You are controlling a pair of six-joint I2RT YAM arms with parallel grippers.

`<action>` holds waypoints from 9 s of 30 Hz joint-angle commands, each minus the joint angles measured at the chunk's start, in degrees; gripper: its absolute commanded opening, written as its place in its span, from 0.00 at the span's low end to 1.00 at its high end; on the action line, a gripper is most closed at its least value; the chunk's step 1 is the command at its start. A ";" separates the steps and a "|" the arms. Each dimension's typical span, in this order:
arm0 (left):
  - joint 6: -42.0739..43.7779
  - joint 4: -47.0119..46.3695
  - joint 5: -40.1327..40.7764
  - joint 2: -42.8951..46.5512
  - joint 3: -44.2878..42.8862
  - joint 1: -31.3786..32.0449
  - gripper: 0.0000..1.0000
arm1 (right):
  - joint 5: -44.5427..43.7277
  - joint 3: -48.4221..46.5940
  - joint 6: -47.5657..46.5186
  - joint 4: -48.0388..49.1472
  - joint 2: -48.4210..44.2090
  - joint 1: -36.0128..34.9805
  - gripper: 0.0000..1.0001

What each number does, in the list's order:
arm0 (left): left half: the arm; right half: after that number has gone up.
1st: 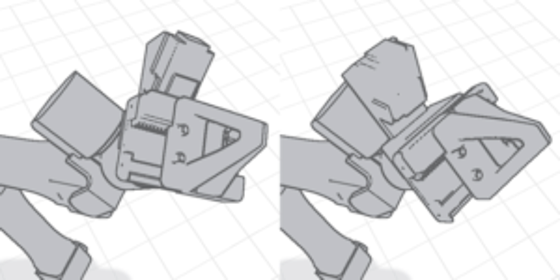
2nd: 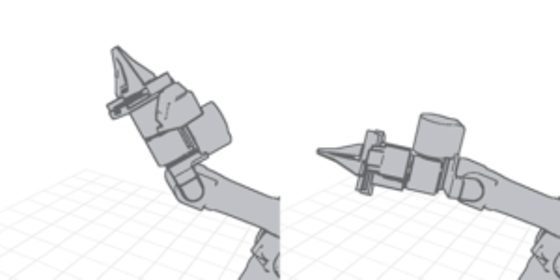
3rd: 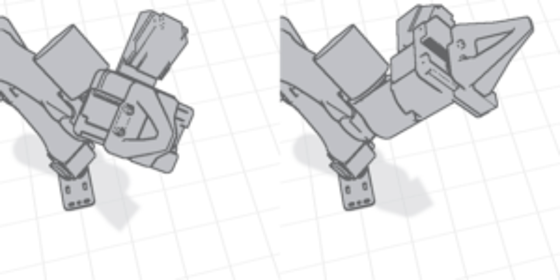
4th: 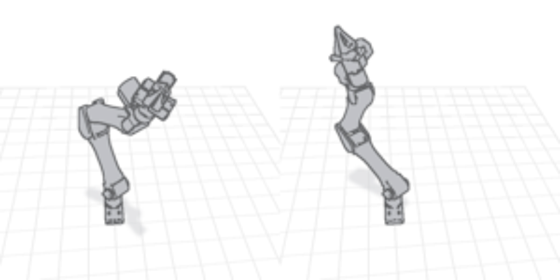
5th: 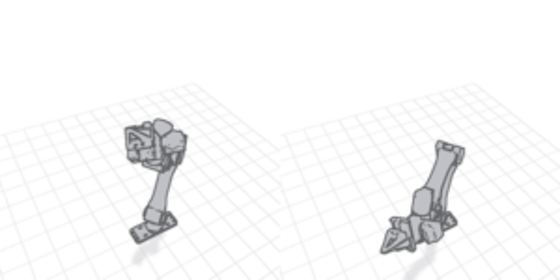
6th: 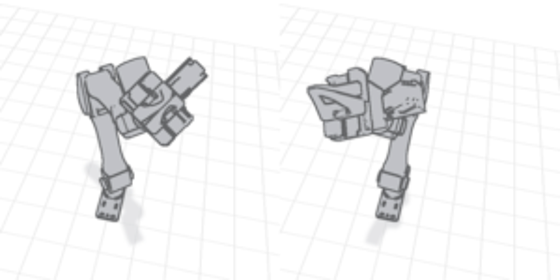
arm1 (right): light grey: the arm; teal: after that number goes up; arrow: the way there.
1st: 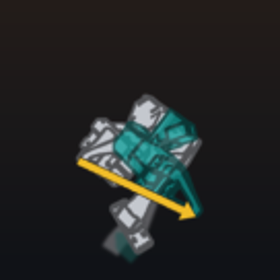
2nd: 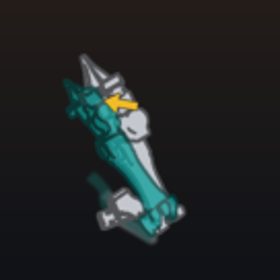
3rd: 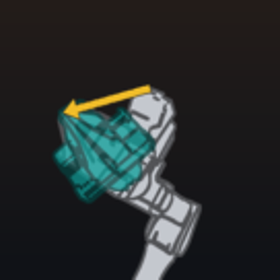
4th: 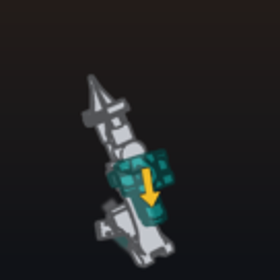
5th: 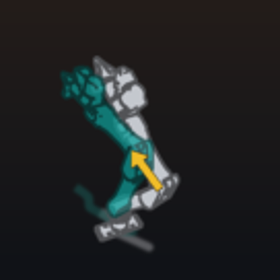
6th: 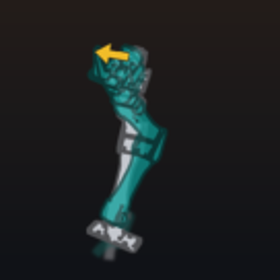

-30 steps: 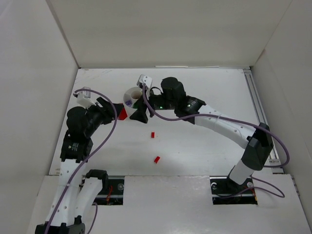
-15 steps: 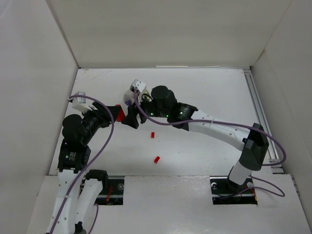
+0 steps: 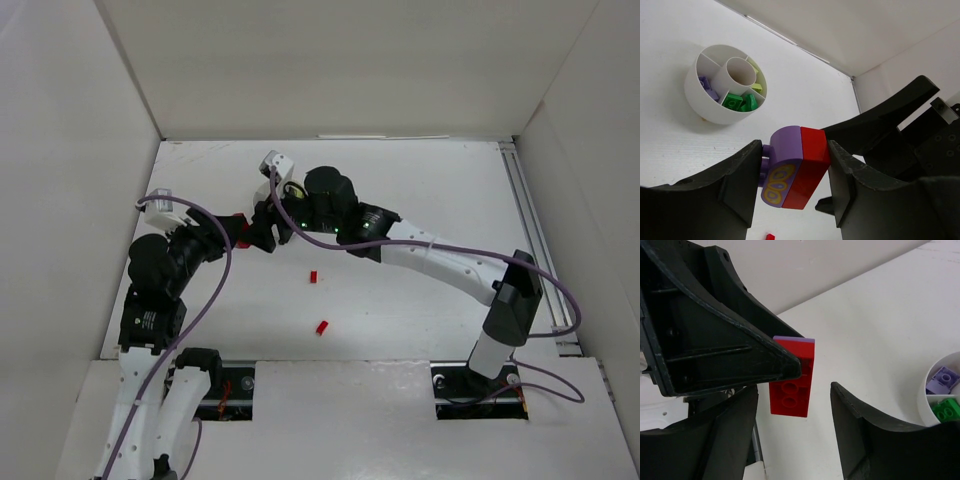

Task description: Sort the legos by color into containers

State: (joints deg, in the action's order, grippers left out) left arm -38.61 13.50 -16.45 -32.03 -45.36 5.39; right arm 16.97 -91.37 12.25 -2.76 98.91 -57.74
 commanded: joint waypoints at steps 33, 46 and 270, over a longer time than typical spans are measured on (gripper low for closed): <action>4.06 -2.52 -2.96 0.04 -1.75 -0.11 1.00 | 6.22 1.27 0.32 2.76 -3.63 0.86 0.11; 6.19 -26.39 -41.53 4.16 8.00 -0.11 1.00 | 45.40 15.96 1.46 9.09 -13.84 16.34 0.10; 0.72 2.77 25.59 -29.84 -9.39 11.63 1.00 | -8.86 -13.77 -24.48 2.41 12.11 19.15 1.00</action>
State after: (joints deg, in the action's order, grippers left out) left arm -41.41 18.85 13.30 -60.75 -54.74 13.67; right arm 16.51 -109.93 -15.70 -2.48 119.66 -39.44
